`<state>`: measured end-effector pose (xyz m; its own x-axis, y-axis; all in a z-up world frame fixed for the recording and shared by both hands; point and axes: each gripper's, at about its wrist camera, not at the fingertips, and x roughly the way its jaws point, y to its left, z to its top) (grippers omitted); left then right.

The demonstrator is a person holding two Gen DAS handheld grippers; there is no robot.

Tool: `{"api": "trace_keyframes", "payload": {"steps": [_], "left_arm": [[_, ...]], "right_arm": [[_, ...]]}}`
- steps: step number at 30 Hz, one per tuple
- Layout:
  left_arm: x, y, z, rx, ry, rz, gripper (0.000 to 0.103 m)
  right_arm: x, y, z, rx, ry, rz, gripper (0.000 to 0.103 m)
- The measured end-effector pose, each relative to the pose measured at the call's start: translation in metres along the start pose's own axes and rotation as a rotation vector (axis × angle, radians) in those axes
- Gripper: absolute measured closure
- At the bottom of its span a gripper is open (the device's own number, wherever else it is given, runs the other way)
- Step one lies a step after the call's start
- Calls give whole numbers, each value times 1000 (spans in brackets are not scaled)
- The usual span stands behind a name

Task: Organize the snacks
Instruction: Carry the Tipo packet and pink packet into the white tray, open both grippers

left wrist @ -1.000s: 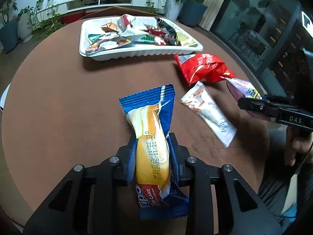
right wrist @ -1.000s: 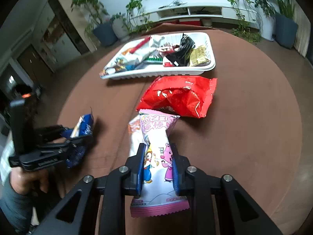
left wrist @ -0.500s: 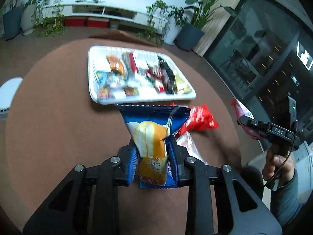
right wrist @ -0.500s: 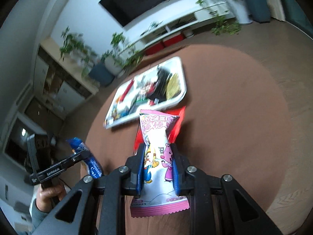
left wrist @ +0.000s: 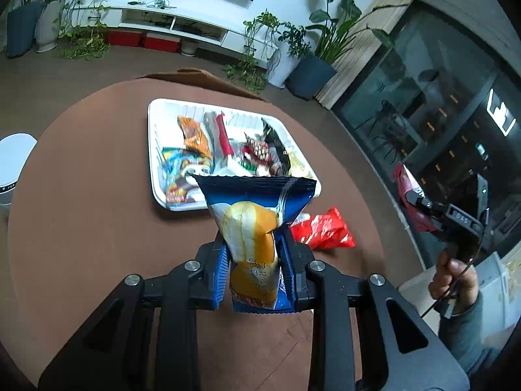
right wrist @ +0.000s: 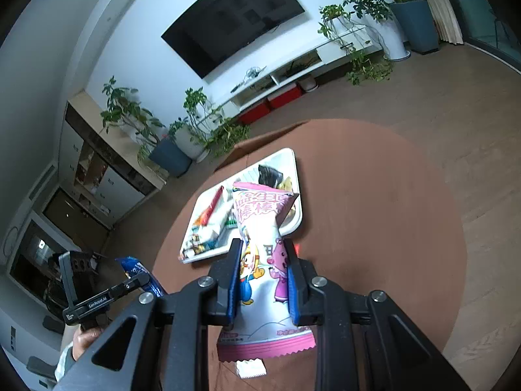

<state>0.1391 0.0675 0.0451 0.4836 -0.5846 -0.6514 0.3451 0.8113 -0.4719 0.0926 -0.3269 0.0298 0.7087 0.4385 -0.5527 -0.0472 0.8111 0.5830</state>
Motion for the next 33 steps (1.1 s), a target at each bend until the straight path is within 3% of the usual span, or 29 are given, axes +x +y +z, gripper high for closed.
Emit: {"api": "trace_keyframes", "payload": {"steps": [8, 14, 20, 33], "left_arm": [[-12, 9, 70, 28, 4, 1, 77], [9, 20, 119, 52, 84, 43, 77], [59, 31, 133, 51, 195, 89, 77], [135, 56, 135, 21, 270, 163, 77]], "right_arm": [[17, 44, 38, -82, -31, 32, 77], [66, 82, 62, -129, 11, 64, 77], [132, 93, 68, -128, 88, 54, 77], [233, 98, 52, -198, 229, -82, 77]]}}
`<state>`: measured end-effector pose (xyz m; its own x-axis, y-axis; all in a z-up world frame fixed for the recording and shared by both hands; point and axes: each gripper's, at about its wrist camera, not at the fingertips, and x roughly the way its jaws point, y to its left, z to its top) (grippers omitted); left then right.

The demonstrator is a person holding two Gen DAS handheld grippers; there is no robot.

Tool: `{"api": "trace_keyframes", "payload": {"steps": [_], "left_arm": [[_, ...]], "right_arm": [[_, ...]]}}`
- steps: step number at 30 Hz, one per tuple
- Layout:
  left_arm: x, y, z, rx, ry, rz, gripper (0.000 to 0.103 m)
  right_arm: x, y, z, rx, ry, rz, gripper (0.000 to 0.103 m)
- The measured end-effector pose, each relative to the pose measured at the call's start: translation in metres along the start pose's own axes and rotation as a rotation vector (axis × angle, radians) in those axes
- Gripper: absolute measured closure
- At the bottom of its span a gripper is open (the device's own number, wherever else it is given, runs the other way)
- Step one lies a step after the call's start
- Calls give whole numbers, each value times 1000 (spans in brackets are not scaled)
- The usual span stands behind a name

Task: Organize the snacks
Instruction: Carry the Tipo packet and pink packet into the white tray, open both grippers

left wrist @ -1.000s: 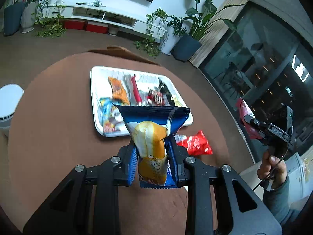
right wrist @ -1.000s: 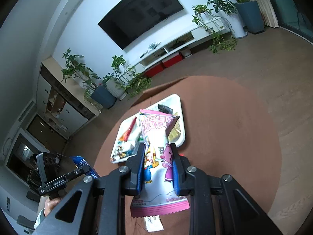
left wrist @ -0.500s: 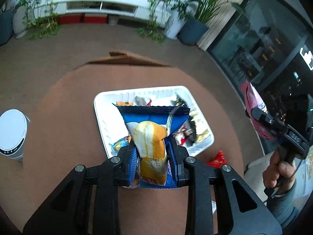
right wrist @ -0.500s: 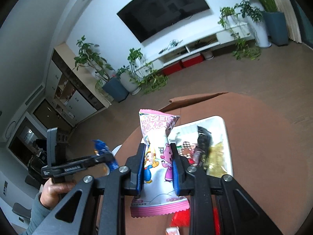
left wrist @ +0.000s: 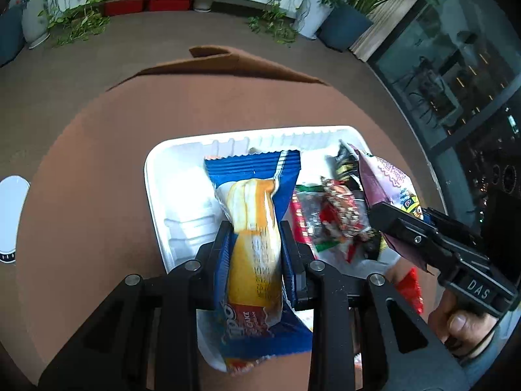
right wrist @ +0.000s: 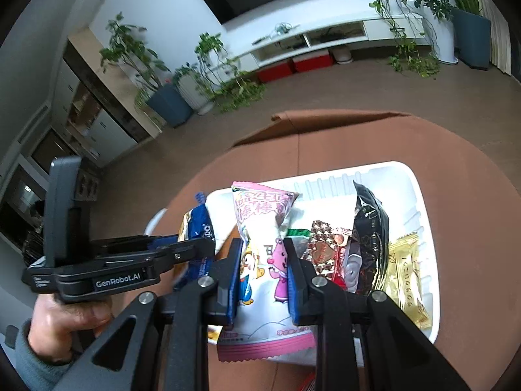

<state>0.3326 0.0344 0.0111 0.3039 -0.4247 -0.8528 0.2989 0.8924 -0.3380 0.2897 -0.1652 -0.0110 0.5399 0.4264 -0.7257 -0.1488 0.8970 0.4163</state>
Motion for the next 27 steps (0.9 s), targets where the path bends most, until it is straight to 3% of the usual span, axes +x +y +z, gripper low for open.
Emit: {"api": "trace_keyframes", "payload": {"steps": [19, 27], "left_arm": [[40, 4, -7, -46, -62, 38, 75], [45, 3, -8, -56, -75, 36, 72]], "right_arm": [[59, -5, -16, -34, 62, -137, 77], [58, -9, -16, -27, 67, -127, 71]]}}
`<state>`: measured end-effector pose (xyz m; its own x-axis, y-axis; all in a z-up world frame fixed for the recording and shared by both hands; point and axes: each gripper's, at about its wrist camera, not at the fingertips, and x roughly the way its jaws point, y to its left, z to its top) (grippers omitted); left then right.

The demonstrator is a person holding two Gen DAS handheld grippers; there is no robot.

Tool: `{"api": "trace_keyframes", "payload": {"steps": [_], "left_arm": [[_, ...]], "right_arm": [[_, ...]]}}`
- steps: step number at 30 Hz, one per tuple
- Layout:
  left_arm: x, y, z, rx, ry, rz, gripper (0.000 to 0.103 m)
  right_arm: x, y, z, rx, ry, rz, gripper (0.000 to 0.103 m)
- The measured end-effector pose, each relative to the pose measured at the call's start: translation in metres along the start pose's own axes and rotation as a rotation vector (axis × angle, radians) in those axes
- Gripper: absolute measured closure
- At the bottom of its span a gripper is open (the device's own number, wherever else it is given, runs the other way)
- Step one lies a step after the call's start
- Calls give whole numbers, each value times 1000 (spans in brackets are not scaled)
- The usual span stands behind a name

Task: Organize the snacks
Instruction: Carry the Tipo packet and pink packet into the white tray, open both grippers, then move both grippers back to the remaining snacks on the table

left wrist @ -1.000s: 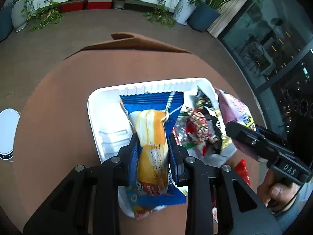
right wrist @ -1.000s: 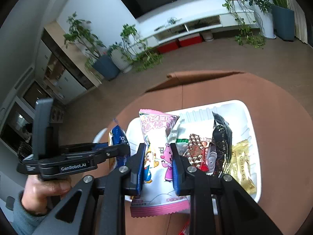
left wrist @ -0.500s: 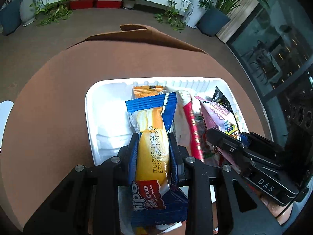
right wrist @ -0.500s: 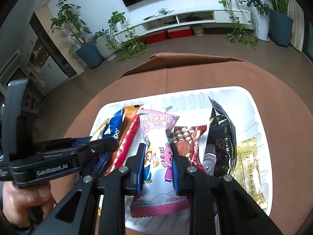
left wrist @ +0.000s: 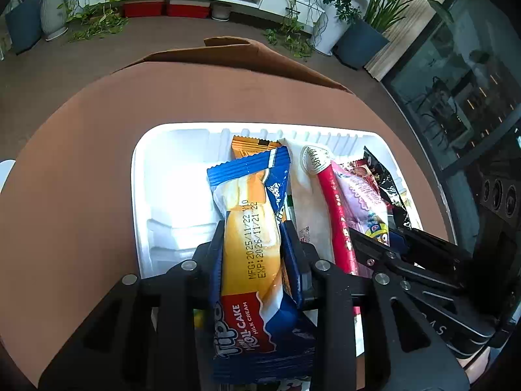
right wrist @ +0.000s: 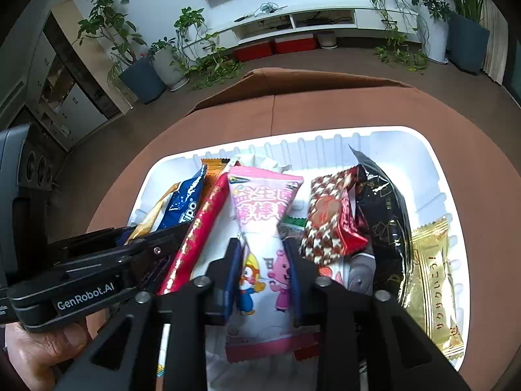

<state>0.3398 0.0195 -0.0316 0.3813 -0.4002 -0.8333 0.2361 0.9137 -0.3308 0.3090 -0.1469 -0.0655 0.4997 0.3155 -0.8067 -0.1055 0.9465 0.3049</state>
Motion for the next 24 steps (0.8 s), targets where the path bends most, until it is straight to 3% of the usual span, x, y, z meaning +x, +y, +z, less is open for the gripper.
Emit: {"api": "trace_keyframes", "payload": {"steps": [6, 10, 15, 17, 19, 24], "left_arm": [[-5, -5, -3, 4, -9, 18, 70], [-14, -8, -6, 0, -32, 22, 55], [-41, -16, -10, 6, -90, 10, 36], [-57, -22, -15, 12, -121, 7, 15], [-71, -27, -24, 13, -148, -4, 1], [-102, -47, -62, 51, -201, -11, 0]], "right_arm": [[-9, -1, -1, 6, -11, 7, 67], [-18, -2, -2, 9, -25, 10, 63], [-49, -4, -5, 20, -84, 37, 43], [-66, -8, -9, 31, -110, 72, 32], [-87, -14, -17, 52, -139, 131, 19], [-142, -38, -50, 121, -227, 229, 11]]}}
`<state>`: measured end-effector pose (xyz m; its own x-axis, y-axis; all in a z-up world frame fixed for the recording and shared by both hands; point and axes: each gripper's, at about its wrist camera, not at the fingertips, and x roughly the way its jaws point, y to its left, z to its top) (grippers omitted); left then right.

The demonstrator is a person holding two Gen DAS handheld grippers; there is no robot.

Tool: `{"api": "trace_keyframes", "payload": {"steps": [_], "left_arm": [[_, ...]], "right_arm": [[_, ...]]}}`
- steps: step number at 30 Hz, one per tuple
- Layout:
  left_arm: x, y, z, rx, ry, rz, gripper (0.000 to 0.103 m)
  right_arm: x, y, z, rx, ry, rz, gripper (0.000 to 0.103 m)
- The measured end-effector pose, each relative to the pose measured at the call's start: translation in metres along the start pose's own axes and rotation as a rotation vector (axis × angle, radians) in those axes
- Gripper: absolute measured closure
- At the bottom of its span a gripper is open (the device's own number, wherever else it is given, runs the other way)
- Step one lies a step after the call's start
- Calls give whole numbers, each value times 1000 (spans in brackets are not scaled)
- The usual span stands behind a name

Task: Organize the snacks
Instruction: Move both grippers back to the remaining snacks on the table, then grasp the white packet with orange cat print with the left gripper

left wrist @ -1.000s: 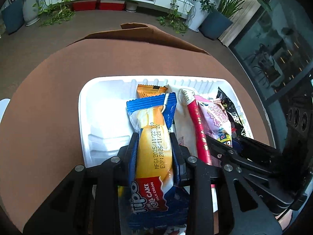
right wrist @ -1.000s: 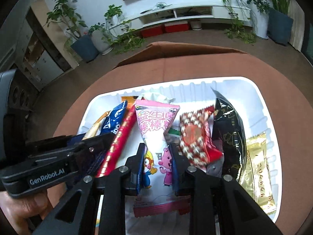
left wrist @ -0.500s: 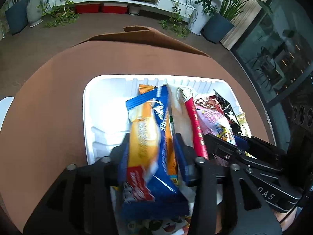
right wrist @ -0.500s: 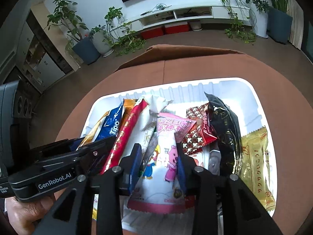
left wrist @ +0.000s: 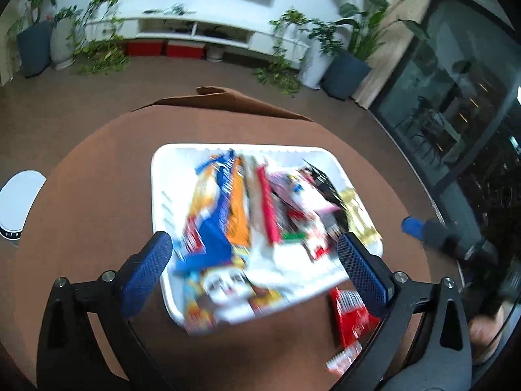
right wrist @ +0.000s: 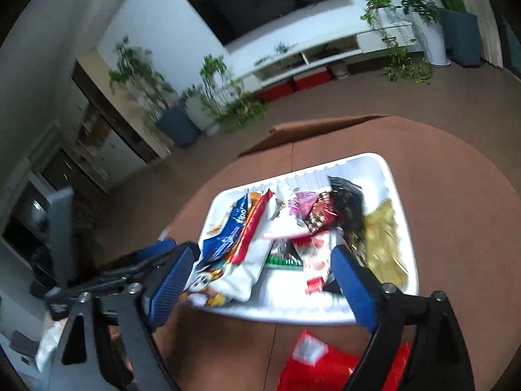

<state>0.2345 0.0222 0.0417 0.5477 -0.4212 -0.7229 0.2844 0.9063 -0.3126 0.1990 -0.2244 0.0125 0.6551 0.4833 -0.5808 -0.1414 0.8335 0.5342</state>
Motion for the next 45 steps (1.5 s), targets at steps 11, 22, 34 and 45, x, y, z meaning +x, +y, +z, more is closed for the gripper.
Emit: {"api": "trace_keyframes", "payload": {"steps": [11, 22, 34, 45], "left_arm": [[-28, -60, -106, 101, 14, -8, 0], [-2, -114, -164, 90, 166, 37, 0], [42, -138, -171, 157, 239, 175, 2], [28, -121, -172, 190, 237, 166, 23]], "right_arm": [[-109, -61, -104, 203, -132, -6, 5], [-123, -57, -152, 183, -138, -39, 5], [-132, -60, -160, 169, -165, -62, 5], [-133, -54, -162, 121, -172, -82, 5]]}}
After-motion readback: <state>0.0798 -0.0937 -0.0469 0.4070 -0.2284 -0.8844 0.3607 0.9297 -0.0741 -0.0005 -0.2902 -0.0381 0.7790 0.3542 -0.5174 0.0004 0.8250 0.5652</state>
